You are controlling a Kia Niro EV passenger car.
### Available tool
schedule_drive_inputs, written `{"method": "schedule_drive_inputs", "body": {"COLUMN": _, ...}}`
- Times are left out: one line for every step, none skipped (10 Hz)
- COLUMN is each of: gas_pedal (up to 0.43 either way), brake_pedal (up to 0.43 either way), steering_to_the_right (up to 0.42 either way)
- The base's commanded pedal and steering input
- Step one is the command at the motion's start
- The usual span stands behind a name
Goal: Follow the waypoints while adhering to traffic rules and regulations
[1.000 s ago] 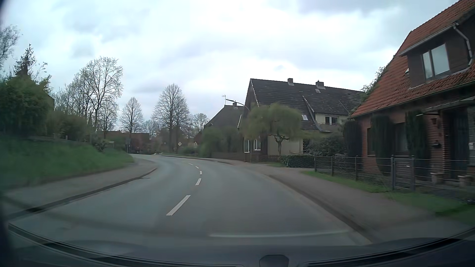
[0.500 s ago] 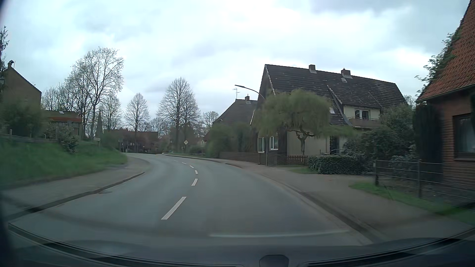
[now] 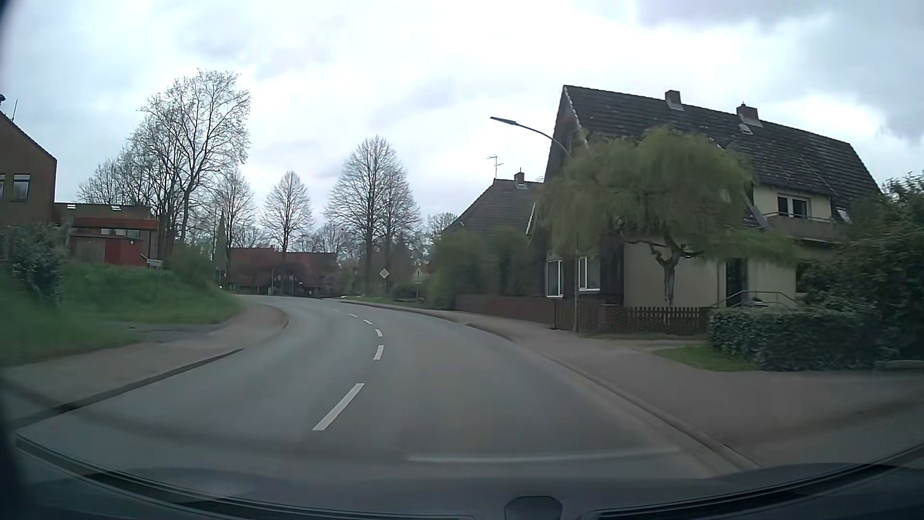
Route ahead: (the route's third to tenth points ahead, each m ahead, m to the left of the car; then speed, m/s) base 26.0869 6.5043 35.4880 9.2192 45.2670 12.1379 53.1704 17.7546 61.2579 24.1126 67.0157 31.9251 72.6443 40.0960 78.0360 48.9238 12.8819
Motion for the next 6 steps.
{"method": "schedule_drive_inputs", "body": {"gas_pedal": 0.157, "brake_pedal": 0.006, "steering_to_the_right": -0.049}}
{"method": "schedule_drive_inputs", "body": {"gas_pedal": 0.157, "brake_pedal": 0.0, "steering_to_the_right": -0.049}}
{"method": "schedule_drive_inputs", "body": {"gas_pedal": 0.157, "brake_pedal": 0.006, "steering_to_the_right": -0.049}}
{"method": "schedule_drive_inputs", "body": {"gas_pedal": 0.157, "brake_pedal": 0.006, "steering_to_the_right": -0.05}}
{"method": "schedule_drive_inputs", "body": {"gas_pedal": 0.157, "brake_pedal": 0.0, "steering_to_the_right": -0.053}}
{"method": "schedule_drive_inputs", "body": {"gas_pedal": 0.157, "brake_pedal": 0.0, "steering_to_the_right": -0.053}}
